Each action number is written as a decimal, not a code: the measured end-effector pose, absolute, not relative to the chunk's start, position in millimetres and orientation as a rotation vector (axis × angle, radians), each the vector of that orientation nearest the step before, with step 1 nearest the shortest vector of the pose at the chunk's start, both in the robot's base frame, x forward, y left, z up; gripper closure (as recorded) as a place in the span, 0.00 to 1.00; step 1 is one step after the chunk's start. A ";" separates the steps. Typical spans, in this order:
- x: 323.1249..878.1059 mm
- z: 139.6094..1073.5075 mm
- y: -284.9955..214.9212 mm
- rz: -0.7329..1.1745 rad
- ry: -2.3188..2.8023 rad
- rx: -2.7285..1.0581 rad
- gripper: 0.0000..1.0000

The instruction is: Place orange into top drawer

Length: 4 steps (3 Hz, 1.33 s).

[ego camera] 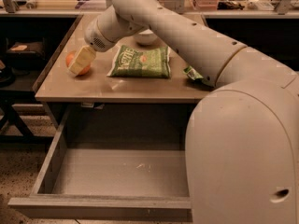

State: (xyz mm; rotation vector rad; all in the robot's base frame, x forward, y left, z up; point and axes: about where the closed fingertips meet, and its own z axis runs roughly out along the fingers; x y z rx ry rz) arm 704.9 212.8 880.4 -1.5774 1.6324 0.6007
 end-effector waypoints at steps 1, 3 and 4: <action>699.5 860.7 210.4 0.589 1.712 -1.614 0.00; 694.3 847.7 210.9 0.600 1.758 -1.624 0.18; 694.3 847.6 210.9 0.600 1.758 -1.624 0.41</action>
Offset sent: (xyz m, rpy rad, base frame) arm -0.0150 -0.0066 -0.0428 -0.1203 0.1243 -0.0303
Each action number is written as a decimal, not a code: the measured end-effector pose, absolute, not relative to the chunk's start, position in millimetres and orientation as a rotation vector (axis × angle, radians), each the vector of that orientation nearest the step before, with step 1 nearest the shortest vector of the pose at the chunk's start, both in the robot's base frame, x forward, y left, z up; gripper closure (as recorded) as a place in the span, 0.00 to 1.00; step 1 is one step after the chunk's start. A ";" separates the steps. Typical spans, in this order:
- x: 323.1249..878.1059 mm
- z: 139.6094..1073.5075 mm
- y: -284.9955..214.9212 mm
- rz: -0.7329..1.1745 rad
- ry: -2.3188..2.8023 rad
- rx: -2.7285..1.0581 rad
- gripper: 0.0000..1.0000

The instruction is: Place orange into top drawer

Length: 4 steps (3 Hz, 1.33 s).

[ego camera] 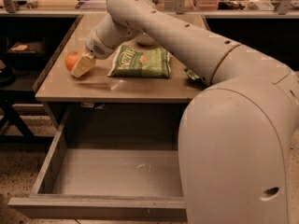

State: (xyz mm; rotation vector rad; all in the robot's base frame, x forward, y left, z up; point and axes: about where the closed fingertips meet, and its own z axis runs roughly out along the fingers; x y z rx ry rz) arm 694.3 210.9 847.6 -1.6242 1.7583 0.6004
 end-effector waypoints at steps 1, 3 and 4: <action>694.2 847.6 210.9 0.600 1.758 -1.624 0.64; 694.2 847.6 211.0 0.601 1.758 -1.624 1.00; 688.6 852.9 202.1 0.620 1.728 -1.608 1.00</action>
Offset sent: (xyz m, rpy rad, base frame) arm 0.0000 0.0000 0.0000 0.0000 0.0000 0.0000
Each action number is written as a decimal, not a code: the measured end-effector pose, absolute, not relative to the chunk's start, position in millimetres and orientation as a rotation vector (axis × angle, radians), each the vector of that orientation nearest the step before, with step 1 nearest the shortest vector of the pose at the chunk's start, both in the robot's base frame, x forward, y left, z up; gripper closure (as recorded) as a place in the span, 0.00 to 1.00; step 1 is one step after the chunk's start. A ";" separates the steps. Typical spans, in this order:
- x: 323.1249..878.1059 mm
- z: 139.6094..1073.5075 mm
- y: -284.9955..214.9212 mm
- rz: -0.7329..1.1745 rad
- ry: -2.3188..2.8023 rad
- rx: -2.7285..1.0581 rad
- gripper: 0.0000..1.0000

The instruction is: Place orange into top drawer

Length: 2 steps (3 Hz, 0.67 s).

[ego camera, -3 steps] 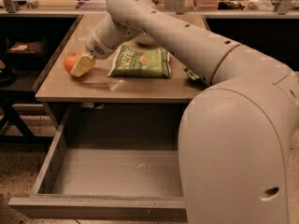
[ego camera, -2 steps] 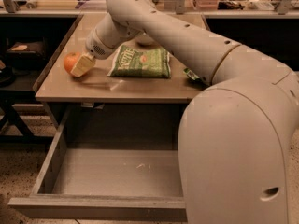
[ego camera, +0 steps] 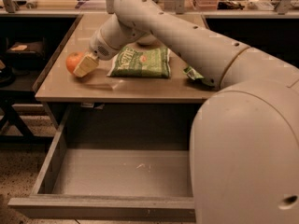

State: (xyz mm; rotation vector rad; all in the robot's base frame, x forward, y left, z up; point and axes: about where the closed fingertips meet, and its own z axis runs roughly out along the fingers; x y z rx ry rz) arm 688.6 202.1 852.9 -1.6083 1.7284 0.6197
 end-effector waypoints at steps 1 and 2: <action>661.2 866.0 178.4 0.657 1.750 -1.542 1.00; 616.4 868.7 149.5 0.685 1.810 -1.470 1.00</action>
Offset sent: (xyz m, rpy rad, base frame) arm -0.1344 -0.0972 0.0121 0.0708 0.1388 -0.1784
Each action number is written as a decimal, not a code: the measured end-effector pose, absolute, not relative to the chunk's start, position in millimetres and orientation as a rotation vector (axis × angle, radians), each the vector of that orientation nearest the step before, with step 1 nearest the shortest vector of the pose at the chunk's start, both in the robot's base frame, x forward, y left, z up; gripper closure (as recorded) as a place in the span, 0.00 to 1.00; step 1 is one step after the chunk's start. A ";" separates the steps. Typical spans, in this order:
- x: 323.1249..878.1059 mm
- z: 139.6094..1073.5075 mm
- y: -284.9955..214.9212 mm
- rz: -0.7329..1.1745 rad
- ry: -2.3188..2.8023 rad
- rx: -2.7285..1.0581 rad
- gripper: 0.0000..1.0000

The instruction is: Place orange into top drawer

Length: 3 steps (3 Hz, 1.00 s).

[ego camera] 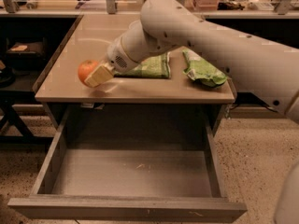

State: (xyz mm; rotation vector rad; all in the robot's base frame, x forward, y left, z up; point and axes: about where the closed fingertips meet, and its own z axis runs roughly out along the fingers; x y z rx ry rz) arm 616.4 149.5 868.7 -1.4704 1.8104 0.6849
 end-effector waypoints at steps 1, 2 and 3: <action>563.8 868.1 118.9 0.700 1.909 -1.404 1.00; 526.8 861.1 99.1 0.725 1.963 -1.353 1.00; 521.4 863.0 97.5 0.723 1.970 -1.351 1.00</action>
Offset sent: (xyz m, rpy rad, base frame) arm -0.1251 -0.0706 -0.0113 0.0146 0.1512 -0.1467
